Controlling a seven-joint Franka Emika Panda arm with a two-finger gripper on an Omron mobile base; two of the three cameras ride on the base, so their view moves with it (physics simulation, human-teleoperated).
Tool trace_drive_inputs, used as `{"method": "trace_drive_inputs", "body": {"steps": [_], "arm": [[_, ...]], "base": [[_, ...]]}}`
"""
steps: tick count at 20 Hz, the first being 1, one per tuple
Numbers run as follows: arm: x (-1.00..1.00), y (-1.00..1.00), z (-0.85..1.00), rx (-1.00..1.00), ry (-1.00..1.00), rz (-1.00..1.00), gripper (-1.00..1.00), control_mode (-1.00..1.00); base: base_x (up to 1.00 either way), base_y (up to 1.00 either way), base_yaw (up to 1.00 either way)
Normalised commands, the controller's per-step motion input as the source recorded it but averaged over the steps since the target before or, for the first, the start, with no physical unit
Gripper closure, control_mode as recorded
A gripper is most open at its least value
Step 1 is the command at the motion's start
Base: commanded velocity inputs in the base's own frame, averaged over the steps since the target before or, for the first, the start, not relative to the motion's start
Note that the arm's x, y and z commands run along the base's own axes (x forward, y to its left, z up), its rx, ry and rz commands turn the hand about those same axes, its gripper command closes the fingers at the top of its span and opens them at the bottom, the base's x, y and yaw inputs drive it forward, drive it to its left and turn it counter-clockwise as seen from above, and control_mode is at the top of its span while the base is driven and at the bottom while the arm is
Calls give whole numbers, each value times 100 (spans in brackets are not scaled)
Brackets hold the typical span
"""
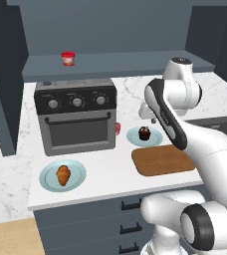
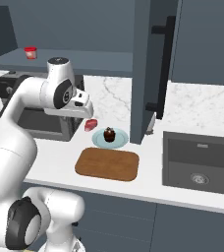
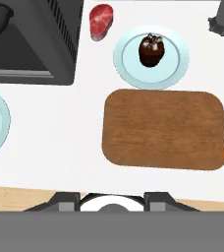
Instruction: From the different types of pastries on the counter, select a croissant and place it on the cutting board. Then retrieve a jar of jam from the cabinet and place it alongside the croissant on the cutting board.
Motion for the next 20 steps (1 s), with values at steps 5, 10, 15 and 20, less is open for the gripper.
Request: {"method": "trace_drive_inputs", "body": {"steps": [5, 10, 15, 20], "arm": [[0, -4, 0, 0, 2, 0, -100, -100], [0, 0, 0, 0, 0, 0, -100, -100], [0, 1, 3, 0, 0, 0, -100, -100], [1, 36, 40, 0, 0, 0, -100, -100]], "base": [[0, 0, 0], [0, 0, 0], [0, 0, 0], [0, 0, 0]]}}
